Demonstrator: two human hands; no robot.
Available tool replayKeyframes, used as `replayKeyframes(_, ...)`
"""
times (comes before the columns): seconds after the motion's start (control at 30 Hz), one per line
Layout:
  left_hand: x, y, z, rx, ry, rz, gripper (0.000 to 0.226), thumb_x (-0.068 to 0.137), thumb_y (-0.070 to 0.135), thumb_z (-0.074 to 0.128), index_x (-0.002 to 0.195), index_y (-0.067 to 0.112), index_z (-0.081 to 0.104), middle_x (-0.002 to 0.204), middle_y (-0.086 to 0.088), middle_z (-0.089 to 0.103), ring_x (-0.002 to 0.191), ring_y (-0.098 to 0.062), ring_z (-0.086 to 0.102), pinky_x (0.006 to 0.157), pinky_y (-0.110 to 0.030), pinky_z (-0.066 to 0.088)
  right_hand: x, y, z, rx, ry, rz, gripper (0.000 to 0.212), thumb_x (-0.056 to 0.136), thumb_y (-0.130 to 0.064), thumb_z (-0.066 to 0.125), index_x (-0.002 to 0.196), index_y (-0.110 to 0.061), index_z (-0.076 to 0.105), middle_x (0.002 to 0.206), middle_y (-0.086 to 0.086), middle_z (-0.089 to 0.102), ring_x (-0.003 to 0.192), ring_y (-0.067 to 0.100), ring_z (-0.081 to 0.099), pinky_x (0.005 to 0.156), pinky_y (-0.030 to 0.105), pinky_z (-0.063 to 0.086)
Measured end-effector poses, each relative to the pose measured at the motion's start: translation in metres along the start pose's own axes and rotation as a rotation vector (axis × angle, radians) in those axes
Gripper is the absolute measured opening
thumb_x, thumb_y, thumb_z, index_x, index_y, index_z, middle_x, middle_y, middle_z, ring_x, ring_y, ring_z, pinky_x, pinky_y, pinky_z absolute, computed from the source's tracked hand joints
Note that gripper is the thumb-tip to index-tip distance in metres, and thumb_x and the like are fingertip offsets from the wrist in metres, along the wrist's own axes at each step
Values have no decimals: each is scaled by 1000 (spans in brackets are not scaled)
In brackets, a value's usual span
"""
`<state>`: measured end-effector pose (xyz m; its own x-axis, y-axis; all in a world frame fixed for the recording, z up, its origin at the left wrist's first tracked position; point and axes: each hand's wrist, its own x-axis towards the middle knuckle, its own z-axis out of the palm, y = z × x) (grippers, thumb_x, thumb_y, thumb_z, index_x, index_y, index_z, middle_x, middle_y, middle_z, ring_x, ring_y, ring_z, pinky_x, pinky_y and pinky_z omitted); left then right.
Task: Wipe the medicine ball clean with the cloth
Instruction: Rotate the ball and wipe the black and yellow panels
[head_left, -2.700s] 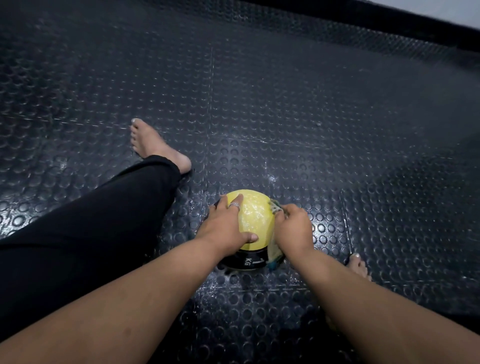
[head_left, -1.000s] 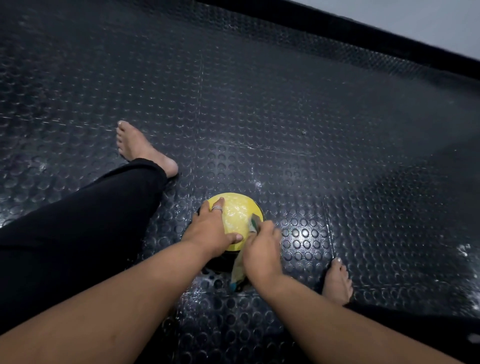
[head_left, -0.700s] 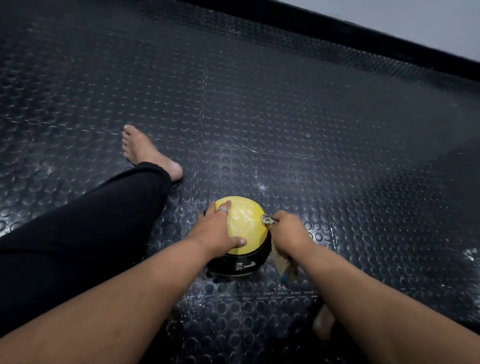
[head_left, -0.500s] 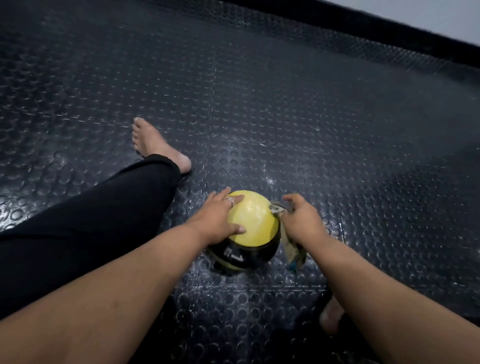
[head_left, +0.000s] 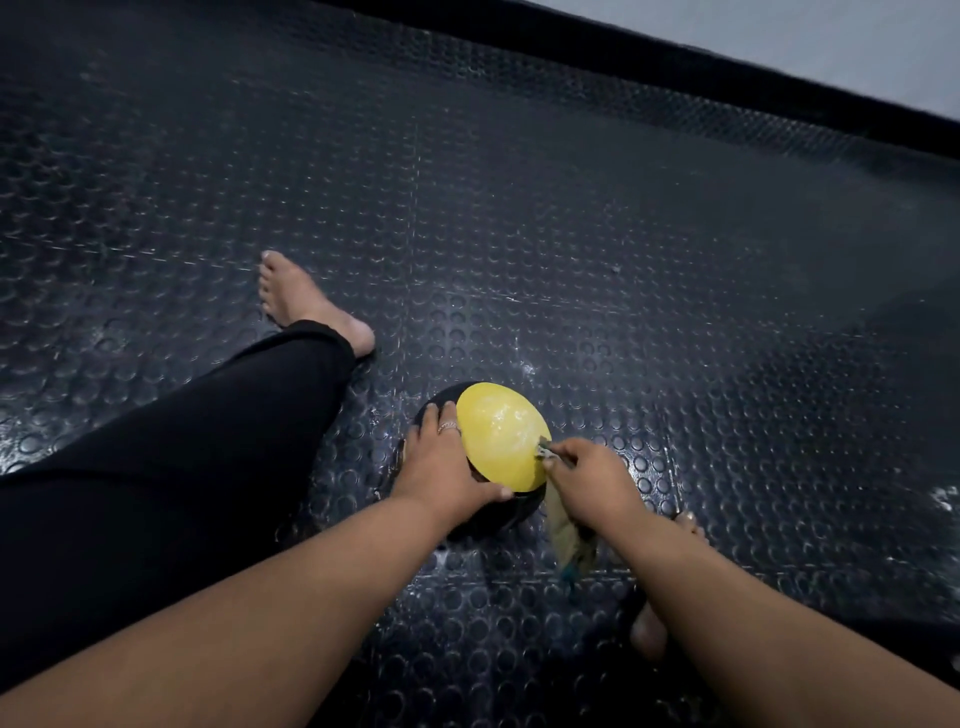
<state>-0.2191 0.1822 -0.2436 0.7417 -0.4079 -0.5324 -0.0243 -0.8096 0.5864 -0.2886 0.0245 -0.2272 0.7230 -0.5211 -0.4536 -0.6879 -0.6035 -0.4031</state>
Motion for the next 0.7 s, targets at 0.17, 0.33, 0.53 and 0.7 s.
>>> replayKeyframes(0.17,9,-2,4,-41,-12,-55,124,71,37,86,156,22,-3,164,0,-8,150,-33,4,121,-47,15,4,-16,4,124,208,-193,32,96,-21,49,126,-21,59,107,-3,51,96,10,48,85,18,36)
replayKeyframes(0.33,14,6,7,-27,-28,-59,109,81,32,77,156,29,-2,164,3,-9,149,-35,6,118,-50,23,8,-37,18,-148,251,-511,37,87,-21,48,119,-24,64,105,0,59,98,26,52,83,39,41)
replayKeyframes(0.53,12,4,8,38,-38,-7,117,73,34,84,156,29,1,163,8,-5,150,-31,5,118,-46,25,28,-39,18,-282,86,-410,42,87,-10,47,121,-30,61,113,1,52,107,28,42,90,40,40)
replayKeyframes(0.7,8,5,11,61,-52,6,124,68,34,88,156,29,0,163,9,-7,150,-30,1,120,-46,21,57,-30,7,-281,40,-302,47,85,-1,43,126,-19,59,111,8,50,109,33,47,93,41,44)
